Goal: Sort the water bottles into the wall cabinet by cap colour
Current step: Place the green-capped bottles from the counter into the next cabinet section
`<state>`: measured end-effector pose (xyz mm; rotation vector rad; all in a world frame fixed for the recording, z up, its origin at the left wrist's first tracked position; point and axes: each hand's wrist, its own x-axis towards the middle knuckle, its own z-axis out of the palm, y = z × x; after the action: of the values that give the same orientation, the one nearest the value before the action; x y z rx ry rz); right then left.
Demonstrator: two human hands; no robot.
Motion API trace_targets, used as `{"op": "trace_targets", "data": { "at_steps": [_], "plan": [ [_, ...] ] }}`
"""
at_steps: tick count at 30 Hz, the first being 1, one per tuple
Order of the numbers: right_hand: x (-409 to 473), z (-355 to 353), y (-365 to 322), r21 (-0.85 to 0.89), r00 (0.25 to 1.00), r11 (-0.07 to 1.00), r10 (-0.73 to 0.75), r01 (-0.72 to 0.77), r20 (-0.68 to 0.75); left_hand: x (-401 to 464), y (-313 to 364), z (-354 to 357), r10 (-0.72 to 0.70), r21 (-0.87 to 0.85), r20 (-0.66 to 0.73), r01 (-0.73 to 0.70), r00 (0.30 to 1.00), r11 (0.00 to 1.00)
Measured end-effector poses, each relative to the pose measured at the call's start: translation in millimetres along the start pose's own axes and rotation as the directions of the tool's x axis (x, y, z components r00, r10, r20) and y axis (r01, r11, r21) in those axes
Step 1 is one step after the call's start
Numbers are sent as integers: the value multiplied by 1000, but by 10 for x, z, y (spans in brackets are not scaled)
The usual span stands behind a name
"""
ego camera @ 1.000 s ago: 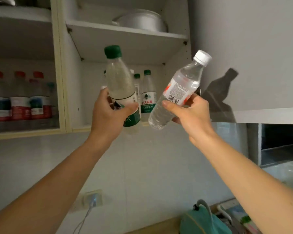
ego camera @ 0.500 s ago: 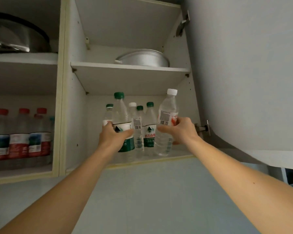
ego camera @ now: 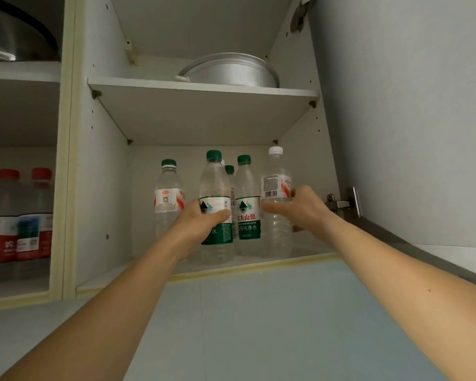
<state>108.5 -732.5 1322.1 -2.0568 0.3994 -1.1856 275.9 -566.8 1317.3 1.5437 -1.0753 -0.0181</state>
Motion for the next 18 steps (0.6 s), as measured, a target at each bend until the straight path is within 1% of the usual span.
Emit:
{"op": "trace_targets", "data": {
  "at_steps": [2, 4, 8, 11, 16, 18],
  "plan": [
    [43, -6, 33, -38, 999, 999, -28, 28, 16, 55, -22, 20, -3, -8, 7, 3, 1000, 1000],
    [68, -7, 88, -38, 999, 999, -38, 38, 24, 105, -40, 48, -4, -8, 7, 4, 1000, 1000],
    [100, -5, 201, -60, 999, 997, -47, 46, -13, 178, -56, 184, 0, -17, 13, 0, 1000, 1000],
    [139, 8, 233, -78, 997, 994, -72, 71, -11, 240, -61, 282, 14, -25, 12, -14, 1000, 1000],
    [185, 15, 284, -173, 997, 984, -59, 51, -42, 318, -67, 416, 31, 9, -17, -31, 999, 999],
    [195, 40, 315, -177, 997, 983, -54, 44, -52, 343, -75, 461, 29, 24, -28, -29, 999, 999]
  ]
}}
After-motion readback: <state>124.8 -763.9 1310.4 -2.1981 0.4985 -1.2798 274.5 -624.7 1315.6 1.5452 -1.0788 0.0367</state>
